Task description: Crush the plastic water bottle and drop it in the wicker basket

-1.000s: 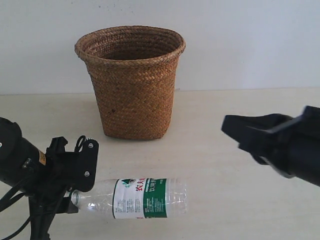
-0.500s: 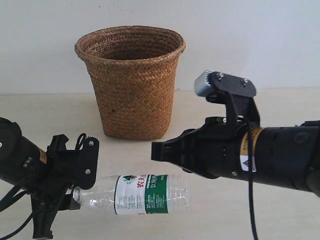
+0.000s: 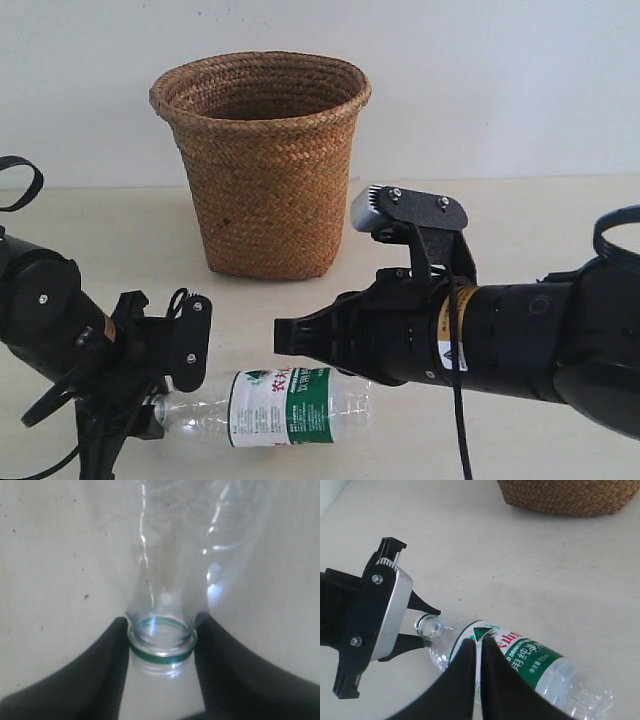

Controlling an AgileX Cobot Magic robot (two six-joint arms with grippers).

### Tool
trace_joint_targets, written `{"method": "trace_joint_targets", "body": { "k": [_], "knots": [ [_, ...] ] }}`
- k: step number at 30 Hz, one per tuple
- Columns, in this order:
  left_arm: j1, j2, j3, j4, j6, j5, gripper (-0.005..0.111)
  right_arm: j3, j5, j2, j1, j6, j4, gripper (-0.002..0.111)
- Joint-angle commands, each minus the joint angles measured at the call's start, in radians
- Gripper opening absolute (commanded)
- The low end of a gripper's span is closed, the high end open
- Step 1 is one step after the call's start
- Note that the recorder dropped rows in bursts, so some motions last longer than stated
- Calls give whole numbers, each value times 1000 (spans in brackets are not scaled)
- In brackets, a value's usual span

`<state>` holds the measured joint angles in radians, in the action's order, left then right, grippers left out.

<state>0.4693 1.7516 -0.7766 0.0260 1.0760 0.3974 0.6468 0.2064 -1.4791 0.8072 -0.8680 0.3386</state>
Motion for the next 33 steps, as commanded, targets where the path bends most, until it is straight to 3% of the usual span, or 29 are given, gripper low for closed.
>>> {"method": "trace_joint_targets", "body": {
  "k": [1,8,16,21,33],
  "knots": [
    [8,5,-5,-1,-9,-15,4,5,26,1,4,-11,10,0],
    [8,5,-5,4,-9,-55,4,5,108,-115,41,-42,10,0],
    [8,5,-5,4,-9,-71,4,7,80,-150,41,-48,-7,0],
    [8,5,-5,4,-9,-57,4,34,40,-153,39,157,-195,0],
    [8,2,-5,4,-9,-54,4,74,-15,-291,39,152,-200,0]
  ]
}}
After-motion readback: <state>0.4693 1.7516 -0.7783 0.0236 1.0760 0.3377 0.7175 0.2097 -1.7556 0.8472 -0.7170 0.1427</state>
